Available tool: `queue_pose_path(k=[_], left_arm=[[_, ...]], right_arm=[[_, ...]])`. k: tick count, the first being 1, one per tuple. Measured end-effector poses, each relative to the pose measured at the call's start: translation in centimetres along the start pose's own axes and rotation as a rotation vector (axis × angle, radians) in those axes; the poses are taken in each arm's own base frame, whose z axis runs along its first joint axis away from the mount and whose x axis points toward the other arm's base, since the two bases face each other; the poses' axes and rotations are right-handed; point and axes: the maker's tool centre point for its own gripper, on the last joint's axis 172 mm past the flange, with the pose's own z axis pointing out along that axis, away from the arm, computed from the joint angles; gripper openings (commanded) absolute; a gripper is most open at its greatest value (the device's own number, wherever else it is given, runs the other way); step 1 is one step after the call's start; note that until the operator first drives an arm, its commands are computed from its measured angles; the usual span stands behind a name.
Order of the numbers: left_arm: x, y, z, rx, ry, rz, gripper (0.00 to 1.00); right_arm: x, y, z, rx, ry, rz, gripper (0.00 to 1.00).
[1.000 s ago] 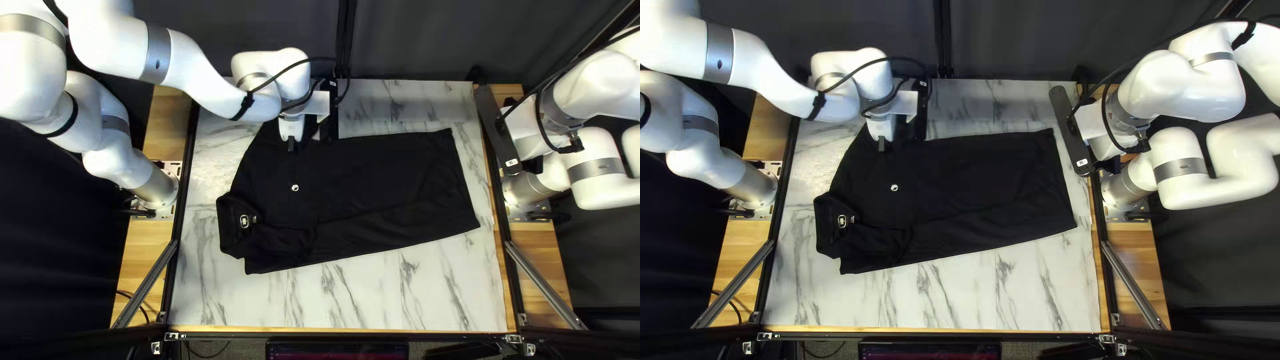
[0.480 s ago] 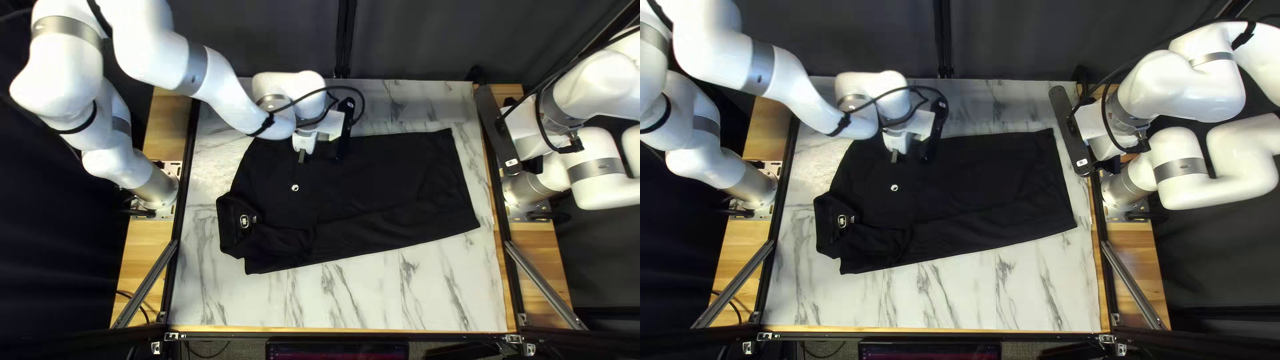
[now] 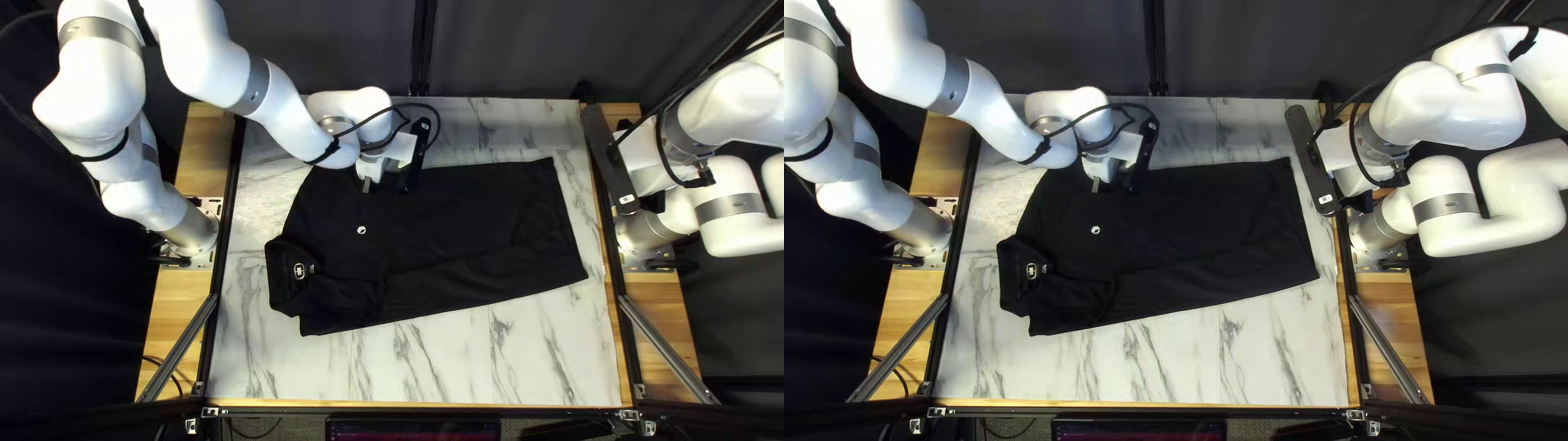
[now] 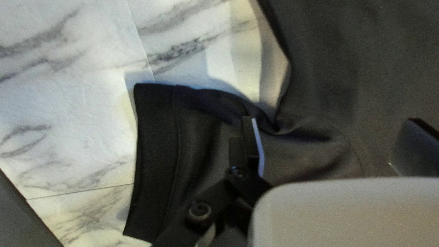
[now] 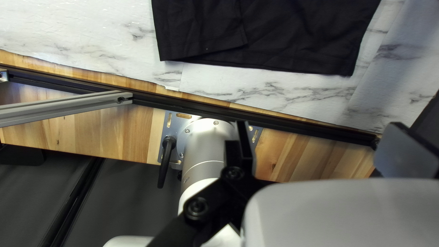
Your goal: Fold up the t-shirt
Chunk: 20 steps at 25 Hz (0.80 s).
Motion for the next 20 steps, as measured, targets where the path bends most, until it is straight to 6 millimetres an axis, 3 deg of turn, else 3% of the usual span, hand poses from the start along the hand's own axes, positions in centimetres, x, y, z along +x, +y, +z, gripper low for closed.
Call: queue_pose_path(k=[3, 6, 12, 20], left_arm=[[0.2, -0.3, 0.5, -0.008, 0.003, -0.008, 0.00], [0.4, -0.4, 0.4, -0.010, 0.004, -0.011, 0.00], [0.6, 0.5, -1.2, 0.004, 0.005, -0.008, 0.00], [1.3, 5.2, -4.7, 0.056, -0.019, 0.000, 0.00]], right_arm=[[0.0, 0.0, 0.0, 0.000, 0.000, 0.000, 1.00], [0.0, 0.0, 0.0, 0.000, 0.000, 0.000, 1.00], [0.0, 0.0, 0.0, 0.000, 0.000, 0.000, 1.00], [0.0, 0.0, 0.0, 0.000, 0.000, 0.000, 1.00]])
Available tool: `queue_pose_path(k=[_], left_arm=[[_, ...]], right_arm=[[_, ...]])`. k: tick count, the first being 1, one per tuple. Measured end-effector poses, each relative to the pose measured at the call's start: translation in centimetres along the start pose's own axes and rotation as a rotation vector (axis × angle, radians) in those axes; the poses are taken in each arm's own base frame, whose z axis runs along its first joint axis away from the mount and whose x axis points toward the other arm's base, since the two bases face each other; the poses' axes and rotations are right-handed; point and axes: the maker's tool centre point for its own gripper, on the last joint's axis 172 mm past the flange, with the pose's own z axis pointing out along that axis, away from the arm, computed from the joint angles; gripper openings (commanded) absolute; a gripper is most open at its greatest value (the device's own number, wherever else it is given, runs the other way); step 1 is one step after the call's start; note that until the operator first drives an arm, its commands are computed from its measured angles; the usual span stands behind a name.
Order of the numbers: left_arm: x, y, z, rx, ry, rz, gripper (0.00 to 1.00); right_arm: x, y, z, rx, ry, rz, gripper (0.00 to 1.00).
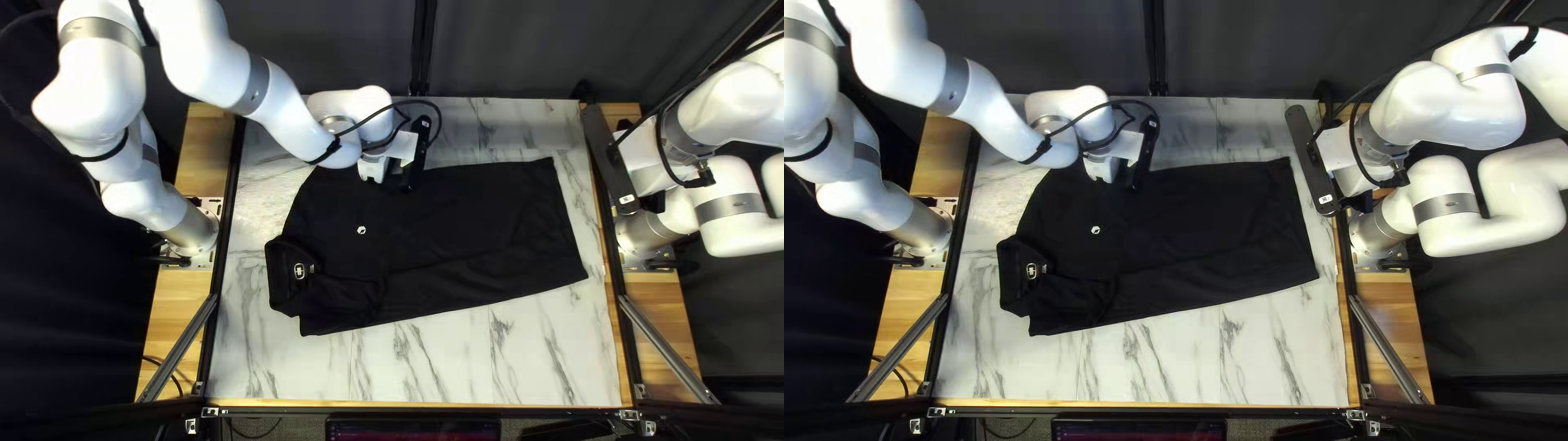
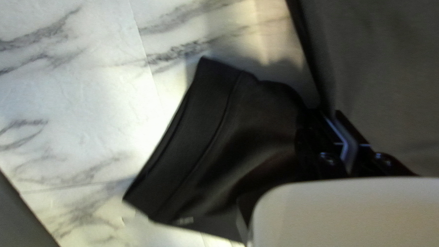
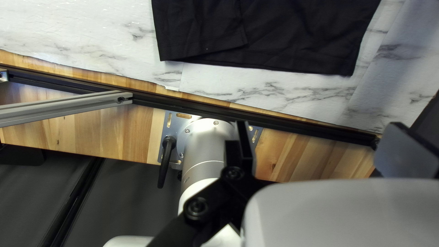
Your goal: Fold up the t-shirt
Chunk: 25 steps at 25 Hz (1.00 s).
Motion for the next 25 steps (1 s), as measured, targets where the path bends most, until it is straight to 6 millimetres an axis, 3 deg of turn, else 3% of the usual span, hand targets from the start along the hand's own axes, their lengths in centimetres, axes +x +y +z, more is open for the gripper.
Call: queue_pose_path(k=[5, 6, 7, 8, 9, 10, 13, 16, 22, 25], left_arm=[[1.2, 4.2, -0.8, 0.030, -0.038, 0.012, 0.07], [1.5, 5.1, -0.7, 0.034, -0.047, 0.017, 0.13], [1.7, 5.8, -0.4, 0.038, -0.055, 0.021, 0.27], [2.0, 6.7, -0.1, 0.040, -0.065, 0.028, 0.55], [2.1, 7.4, 0.3, 0.041, -0.075, 0.034, 0.63], [2.3, 7.9, 0.8, 0.040, -0.083, 0.039, 1.00], [2.9, 9.3, 2.2, 0.030, -0.107, 0.059, 1.00], [3.0, 9.7, 2.1, 0.017, -0.110, 0.073, 1.00], [1.7, 9.2, -1.9, 0.019, -0.080, 0.076, 1.00], [1.3, 8.4, -2.9, 0.031, -0.073, 0.068, 1.00]], right_arm=[[0.0, 0.0, 0.0, 0.000, 0.000, 0.000, 1.00], [0.0, 0.0, 0.0, 0.000, 0.000, 0.000, 1.00], [0.0, 0.0, 0.0, 0.000, 0.000, 0.000, 1.00], [0.0, 0.0, 0.0, 0.000, 0.000, 0.000, 1.00], [0.0, 0.0, 0.0, 0.000, 0.000, 0.000, 1.00], [0.0, 0.0, 0.0, 0.000, 0.000, 0.000, 1.00], [0.0, 0.0, 0.0, 0.000, 0.000, 0.000, 1.00], [0.0, 0.0, 0.0, 0.000, 0.000, 0.000, 1.00], [0.0, 0.0, 0.0, 0.000, 0.000, 0.000, 1.00], [0.0, 0.0, 0.0, 0.000, 0.000, 0.000, 1.00]])
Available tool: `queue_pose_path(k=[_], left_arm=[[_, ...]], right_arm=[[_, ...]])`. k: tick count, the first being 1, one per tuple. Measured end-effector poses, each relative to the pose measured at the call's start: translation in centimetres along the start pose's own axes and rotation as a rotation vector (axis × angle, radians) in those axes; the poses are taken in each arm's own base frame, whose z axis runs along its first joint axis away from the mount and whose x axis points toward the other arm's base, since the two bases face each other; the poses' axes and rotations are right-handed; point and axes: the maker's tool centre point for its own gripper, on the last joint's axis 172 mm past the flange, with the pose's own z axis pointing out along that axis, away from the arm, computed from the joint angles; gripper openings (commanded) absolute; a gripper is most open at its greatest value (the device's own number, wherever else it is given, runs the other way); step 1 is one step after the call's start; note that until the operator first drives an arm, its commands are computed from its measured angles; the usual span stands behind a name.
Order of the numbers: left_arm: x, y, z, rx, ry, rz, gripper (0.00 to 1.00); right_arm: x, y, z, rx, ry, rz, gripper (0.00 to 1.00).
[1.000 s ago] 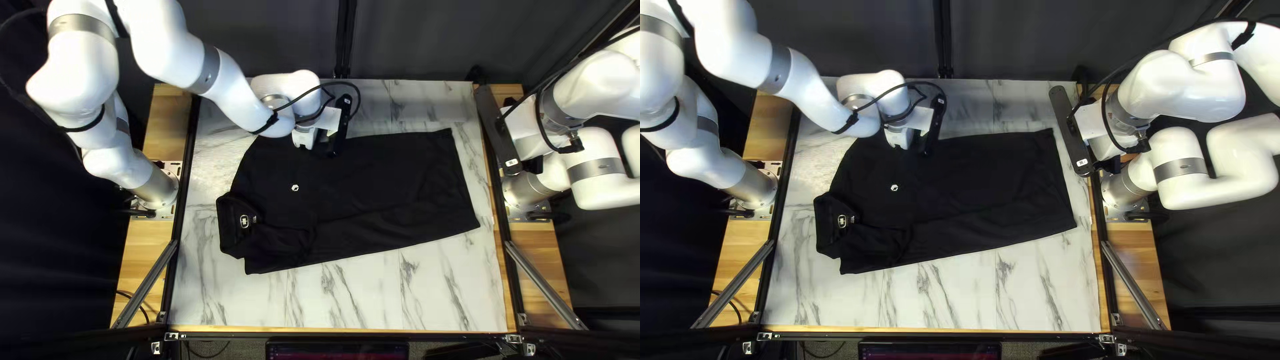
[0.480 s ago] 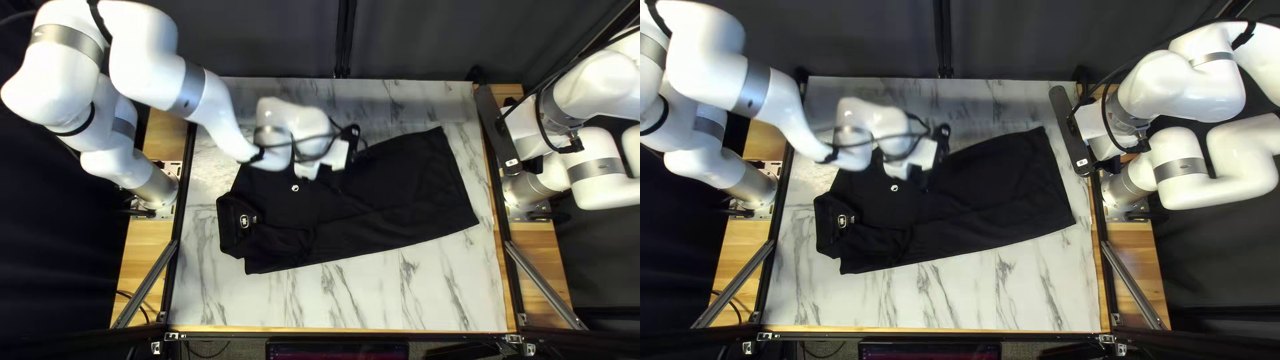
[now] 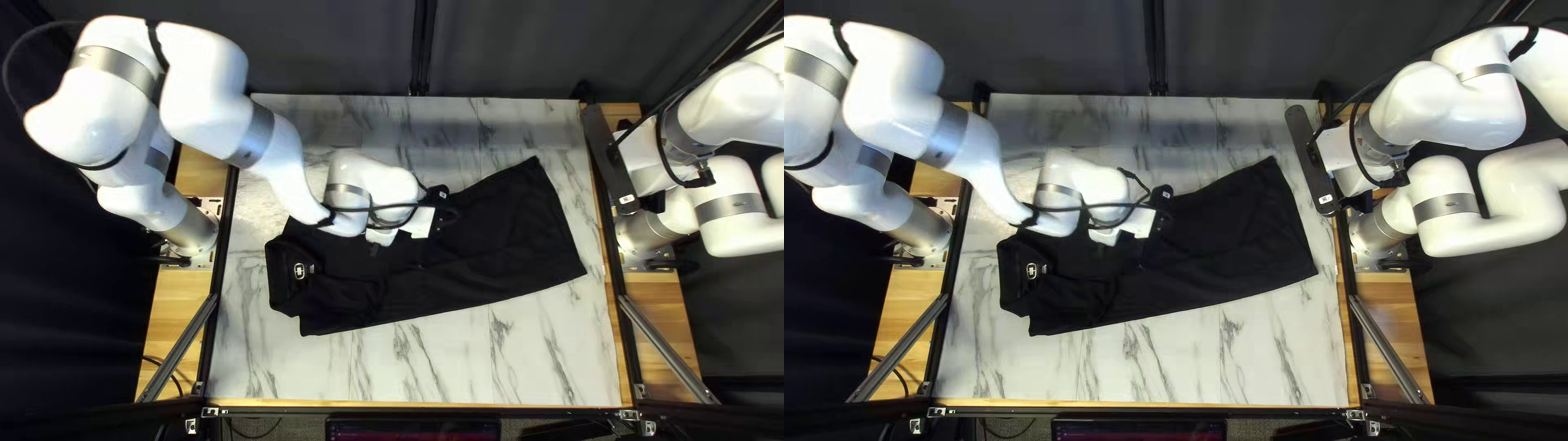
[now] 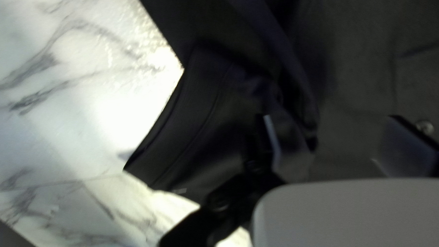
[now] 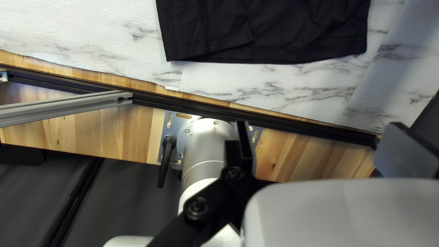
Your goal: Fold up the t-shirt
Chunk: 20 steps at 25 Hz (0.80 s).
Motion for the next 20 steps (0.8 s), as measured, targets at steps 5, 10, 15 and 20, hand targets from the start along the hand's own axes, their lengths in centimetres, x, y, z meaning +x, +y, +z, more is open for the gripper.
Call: queue_pose_path(k=[5, 10, 15, 20], left_arm=[[0.8, -1.6, 0.1, 0.000, 0.015, -0.003, 1.00], [1.7, -2.3, 1.3, -0.020, 0.039, 0.001, 1.00], [2.2, -1.1, 2.8, -0.036, 0.048, -0.016, 1.00], [2.0, 0.9, 4.3, -0.032, 0.027, -0.040, 0.91]], right_arm=[[0.0, 0.0, 0.0, 0.000, 0.000, 0.000, 1.00], [0.0, 0.0, 0.0, 0.000, 0.000, 0.000, 1.00], [0.0, 0.0, 0.0, 0.000, 0.000, 0.000, 1.00], [0.0, 0.0, 0.0, 0.000, 0.000, 0.000, 1.00]])
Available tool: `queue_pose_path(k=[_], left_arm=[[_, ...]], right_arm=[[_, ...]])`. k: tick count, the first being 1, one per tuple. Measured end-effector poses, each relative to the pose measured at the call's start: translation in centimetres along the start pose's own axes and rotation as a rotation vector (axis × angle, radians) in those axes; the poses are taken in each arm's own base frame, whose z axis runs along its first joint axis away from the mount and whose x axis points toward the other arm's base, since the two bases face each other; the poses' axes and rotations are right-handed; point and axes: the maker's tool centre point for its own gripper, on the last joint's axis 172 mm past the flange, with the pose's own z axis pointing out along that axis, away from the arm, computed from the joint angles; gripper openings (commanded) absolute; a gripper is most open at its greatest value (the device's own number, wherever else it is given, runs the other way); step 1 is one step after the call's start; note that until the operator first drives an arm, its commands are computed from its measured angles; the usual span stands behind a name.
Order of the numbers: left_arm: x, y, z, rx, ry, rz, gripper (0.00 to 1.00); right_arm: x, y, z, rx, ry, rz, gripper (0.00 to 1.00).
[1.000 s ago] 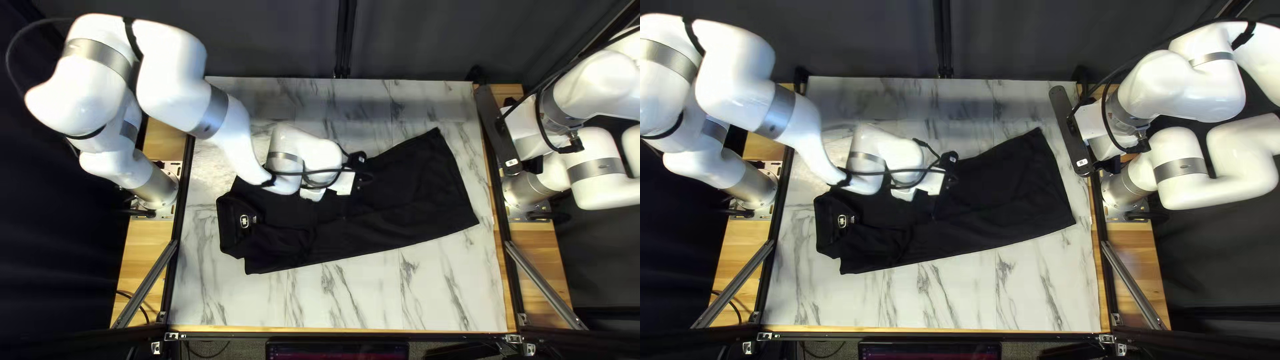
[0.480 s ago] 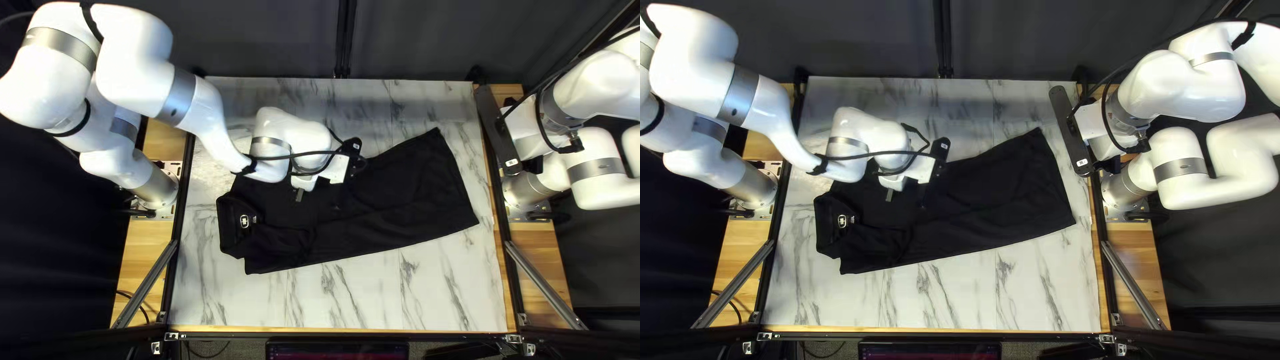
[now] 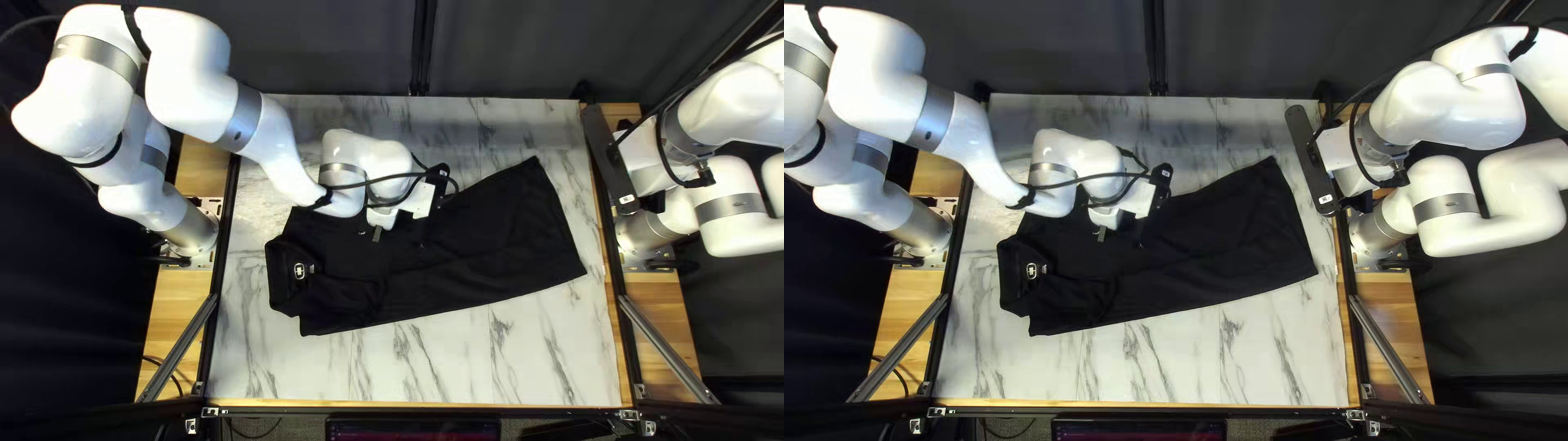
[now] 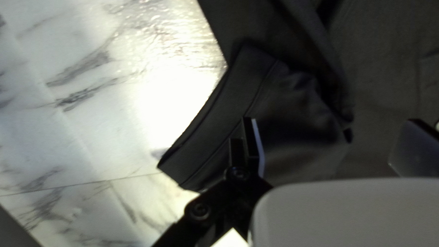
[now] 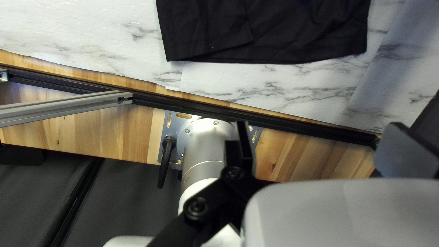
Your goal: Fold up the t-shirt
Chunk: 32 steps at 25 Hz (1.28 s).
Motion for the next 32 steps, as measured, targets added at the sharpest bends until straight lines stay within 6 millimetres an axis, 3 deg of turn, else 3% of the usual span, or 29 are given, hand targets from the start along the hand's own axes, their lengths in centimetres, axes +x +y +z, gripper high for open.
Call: queue_pose_path(k=[1, 2, 3, 5, 15, 19, 30, 31, 32], left_arm=[[0.0, 0.2, 0.3, 0.001, -0.004, -0.002, 0.83], [0.0, 0.4, 0.5, 0.001, -0.007, -0.004, 0.58], [0.0, 0.5, 0.7, 0.001, -0.009, -0.006, 0.10], [0.0, 0.5, 1.0, 0.001, -0.013, -0.010, 0.01], [0.4, 0.5, 0.9, 0.001, -0.019, -0.006, 0.00], [0.4, 0.8, -0.1, 0.008, -0.015, -0.002, 0.00], [0.4, 4.2, -2.7, 0.035, 0.012, 0.045, 0.00], [0.6, 4.7, -2.8, 0.036, 0.014, 0.053, 0.03], [0.7, 5.0, -2.7, 0.035, 0.013, 0.060, 0.37]], right_arm=[[0.0, 0.0, 0.0, 0.000, 0.000, 0.000, 1.00], [0.0, 0.0, 0.0, 0.000, 0.000, 0.000, 1.00], [0.0, 0.0, 0.0, 0.000, 0.000, 0.000, 1.00], [0.0, 0.0, 0.0, 0.000, 0.000, 0.000, 1.00], [0.0, 0.0, 0.0, 0.000, 0.000, 0.000, 1.00], [0.0, 0.0, 0.0, 0.000, 0.000, 0.000, 1.00], [0.0, 0.0, 0.0, 0.000, 0.000, 0.000, 1.00], [0.0, 0.0, 0.0, 0.000, 0.000, 0.000, 1.00], [0.0, 0.0, 0.0, 0.000, 0.000, 0.000, 1.00]])
